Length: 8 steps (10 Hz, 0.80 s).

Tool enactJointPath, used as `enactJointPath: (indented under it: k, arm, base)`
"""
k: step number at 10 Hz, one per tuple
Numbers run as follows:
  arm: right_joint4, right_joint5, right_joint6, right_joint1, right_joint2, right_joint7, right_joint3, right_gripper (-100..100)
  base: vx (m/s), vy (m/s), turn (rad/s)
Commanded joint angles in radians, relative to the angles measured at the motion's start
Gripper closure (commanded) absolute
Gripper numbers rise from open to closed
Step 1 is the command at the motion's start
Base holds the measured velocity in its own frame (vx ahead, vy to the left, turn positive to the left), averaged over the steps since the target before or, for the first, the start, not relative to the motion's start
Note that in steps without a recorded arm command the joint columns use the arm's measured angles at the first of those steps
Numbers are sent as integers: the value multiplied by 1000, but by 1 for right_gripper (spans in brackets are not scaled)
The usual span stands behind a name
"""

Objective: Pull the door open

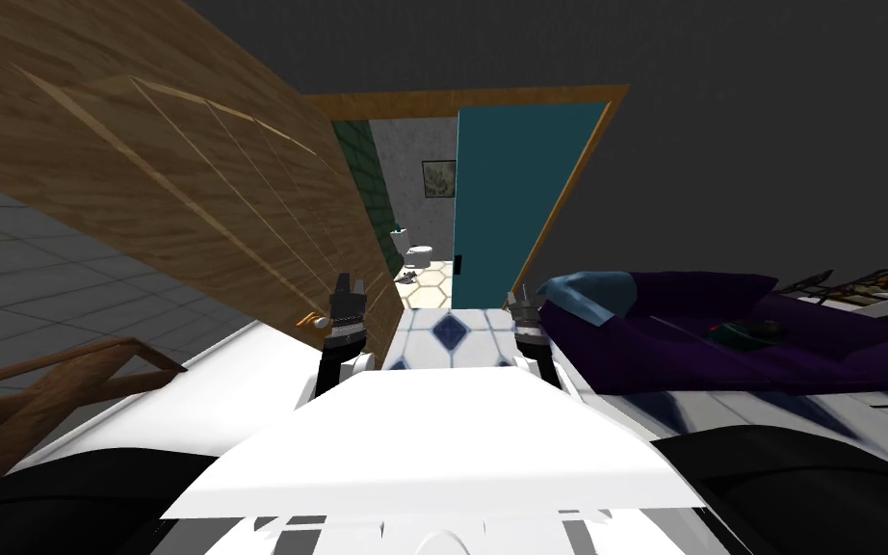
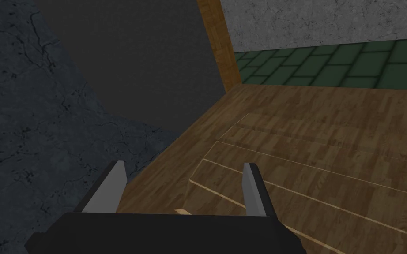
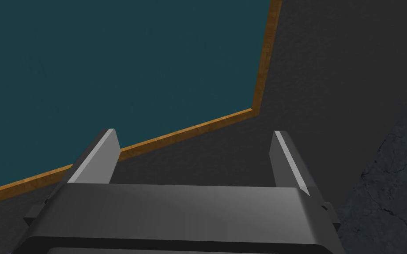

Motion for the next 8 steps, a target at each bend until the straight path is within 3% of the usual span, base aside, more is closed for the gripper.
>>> enactJointPath:
  k: [1,8]
  arm:
    - [32,16,6,-5,-12,-24,-5,-100]
    - [180,75,25,-41,-67,-119,-33,-100]
  base:
    - [212,81,35]
    - [181,75,26]
